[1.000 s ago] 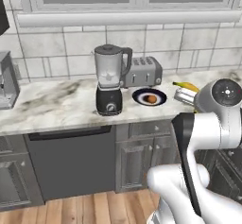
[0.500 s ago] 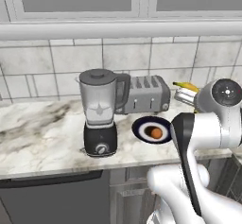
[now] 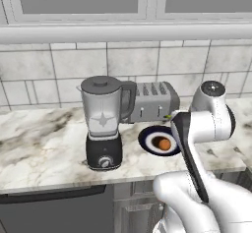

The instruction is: Pick the tangerine and banana from the fridge and place them on the plate next to the blender to make a fruit smoothie.

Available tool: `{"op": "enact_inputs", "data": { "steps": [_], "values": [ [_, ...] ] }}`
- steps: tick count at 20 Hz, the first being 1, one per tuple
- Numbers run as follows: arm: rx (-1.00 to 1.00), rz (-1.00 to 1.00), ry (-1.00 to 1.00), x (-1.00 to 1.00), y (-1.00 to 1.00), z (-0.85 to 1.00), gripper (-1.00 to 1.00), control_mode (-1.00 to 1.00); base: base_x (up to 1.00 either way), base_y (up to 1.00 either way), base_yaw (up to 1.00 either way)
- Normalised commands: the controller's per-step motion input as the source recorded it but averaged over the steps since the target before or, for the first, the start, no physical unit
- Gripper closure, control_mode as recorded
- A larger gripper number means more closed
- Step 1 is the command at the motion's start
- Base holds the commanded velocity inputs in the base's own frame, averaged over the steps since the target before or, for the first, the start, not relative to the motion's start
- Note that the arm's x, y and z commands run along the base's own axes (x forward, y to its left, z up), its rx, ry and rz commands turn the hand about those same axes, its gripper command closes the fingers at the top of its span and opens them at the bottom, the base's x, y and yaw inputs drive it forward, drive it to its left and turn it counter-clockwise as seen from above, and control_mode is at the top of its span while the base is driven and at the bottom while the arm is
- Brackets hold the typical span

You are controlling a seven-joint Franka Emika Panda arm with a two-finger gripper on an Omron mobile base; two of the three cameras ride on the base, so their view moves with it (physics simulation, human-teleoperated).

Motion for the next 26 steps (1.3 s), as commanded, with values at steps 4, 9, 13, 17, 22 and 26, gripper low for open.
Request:
{"op": "enact_inputs", "data": {
  "steps": [4,9,13,17,22,26],
  "values": [
    [-0.02,0.28,0.35,0.77,-0.12,-0.95,1.00,-1.00,0.00,0.00,0.00],
    [0.00,0.25,0.20,0.63,-0.19,-0.71,1.00,-1.00,0.00,0.00,0.00],
    [0.06,0.09,0.03,0.56,-0.03,-0.31,1.00,-1.00,0.00,0.00,0.00],
    [0.04,0.01,0.02,0.61,0.00,-0.36,1.00,-1.00,0.00,0.00,0.00],
    [0.00,0.02,0.05,0.50,0.00,-0.51,1.00,-1.00,0.00,0.00,0.00],
    [0.00,0.01,0.06,0.34,-0.01,-0.48,1.00,-1.00,0.00,0.00,0.00]
  ]
}}
